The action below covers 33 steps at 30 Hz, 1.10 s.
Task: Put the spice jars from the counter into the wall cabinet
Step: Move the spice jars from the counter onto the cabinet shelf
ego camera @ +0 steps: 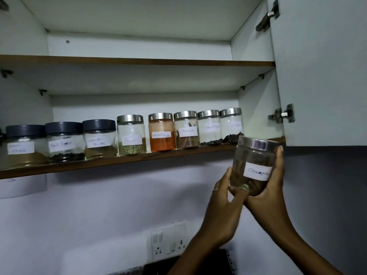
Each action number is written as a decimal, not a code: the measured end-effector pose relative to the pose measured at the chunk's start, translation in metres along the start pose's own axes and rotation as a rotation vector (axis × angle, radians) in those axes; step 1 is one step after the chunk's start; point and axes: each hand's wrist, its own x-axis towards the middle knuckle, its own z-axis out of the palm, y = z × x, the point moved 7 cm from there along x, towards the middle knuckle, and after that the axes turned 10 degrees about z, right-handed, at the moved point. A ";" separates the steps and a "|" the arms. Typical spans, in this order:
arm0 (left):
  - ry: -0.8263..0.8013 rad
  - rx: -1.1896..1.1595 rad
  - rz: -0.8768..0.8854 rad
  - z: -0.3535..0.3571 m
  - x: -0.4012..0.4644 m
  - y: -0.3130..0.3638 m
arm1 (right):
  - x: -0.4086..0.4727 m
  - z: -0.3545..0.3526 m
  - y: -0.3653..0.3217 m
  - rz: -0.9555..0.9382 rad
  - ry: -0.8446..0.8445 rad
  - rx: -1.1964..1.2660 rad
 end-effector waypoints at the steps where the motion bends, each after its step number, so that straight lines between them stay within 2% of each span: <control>1: -0.011 0.062 0.023 0.007 0.008 0.004 | 0.012 -0.004 0.001 -0.019 0.017 -0.007; 5: -0.005 0.246 0.140 0.043 0.049 0.011 | 0.065 -0.026 0.005 -0.157 0.083 -0.060; 12: 0.005 0.588 0.223 0.081 0.125 0.003 | 0.150 -0.048 0.018 -0.225 0.185 -0.208; 20: -0.077 0.913 0.249 0.088 0.175 -0.033 | 0.210 -0.037 0.066 -0.134 -0.010 -0.345; 25: -0.144 1.134 0.386 0.090 0.183 -0.044 | 0.224 -0.030 0.079 -0.126 -0.052 -0.375; 28: -0.177 1.217 0.420 0.090 0.188 -0.050 | 0.227 -0.027 0.088 -0.114 -0.112 -0.433; 33: -0.214 1.284 0.381 0.089 0.192 -0.058 | 0.224 -0.020 0.093 -0.132 -0.226 -0.534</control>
